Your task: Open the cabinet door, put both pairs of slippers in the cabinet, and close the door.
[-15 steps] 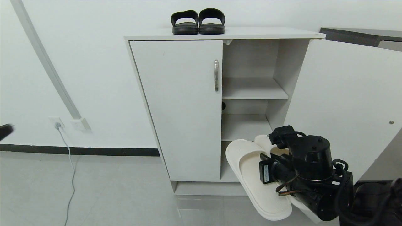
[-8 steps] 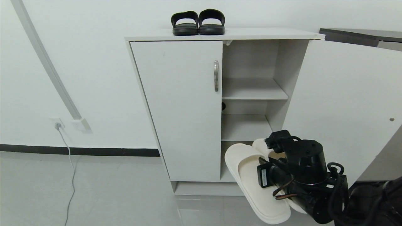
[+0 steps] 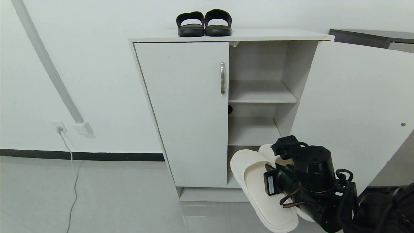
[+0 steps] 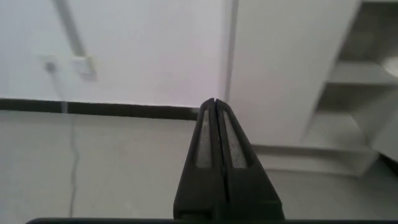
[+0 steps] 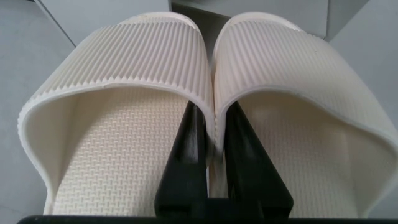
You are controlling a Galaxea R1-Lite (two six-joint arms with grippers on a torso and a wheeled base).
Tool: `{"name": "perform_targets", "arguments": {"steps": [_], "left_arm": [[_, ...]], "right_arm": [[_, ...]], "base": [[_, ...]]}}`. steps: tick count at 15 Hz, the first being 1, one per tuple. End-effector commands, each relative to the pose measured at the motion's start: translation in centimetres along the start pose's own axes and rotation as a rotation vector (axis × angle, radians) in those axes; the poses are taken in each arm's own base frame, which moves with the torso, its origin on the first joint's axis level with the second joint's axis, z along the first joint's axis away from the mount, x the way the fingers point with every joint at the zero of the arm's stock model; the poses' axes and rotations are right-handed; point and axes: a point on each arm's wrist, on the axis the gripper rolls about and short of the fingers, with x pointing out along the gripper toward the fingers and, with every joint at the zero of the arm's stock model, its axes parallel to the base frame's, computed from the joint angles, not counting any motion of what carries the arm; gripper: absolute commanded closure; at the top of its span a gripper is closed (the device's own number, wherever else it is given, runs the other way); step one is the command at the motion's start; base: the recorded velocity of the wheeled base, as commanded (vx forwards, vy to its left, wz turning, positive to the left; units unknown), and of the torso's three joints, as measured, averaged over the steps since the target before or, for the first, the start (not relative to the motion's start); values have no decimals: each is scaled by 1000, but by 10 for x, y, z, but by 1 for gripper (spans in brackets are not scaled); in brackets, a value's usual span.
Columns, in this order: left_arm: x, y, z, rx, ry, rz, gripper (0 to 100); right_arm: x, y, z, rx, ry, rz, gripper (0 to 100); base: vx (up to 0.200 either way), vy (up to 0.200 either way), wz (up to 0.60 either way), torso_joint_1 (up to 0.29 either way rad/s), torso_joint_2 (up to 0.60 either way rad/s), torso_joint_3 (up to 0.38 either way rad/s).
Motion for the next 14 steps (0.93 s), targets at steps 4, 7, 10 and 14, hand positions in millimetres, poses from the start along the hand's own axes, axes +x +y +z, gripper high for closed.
{"name": "perform_targets", "arguments": {"steps": [4,7,10,14], "left_arm": [[0,-2,-4,25,15,-106,100],[0,-3,-4,15,17,-110,100],[0,-2,-4,0,18,-105,100],[0,-2,-4,-1,18,-104,100]], "right_arm": [[-1,2,0,0,-1,7,100],[0,2,1,-10,-4,7,100],[-4,3,0,-75,-36,17,100],[24,19,7,-22,-116,-107,100]], "base": [[0,0,0,0,0,0],[0,0,0,0,0,0],[0,0,0,0,0,0],[0,0,0,0,0,0]]}}
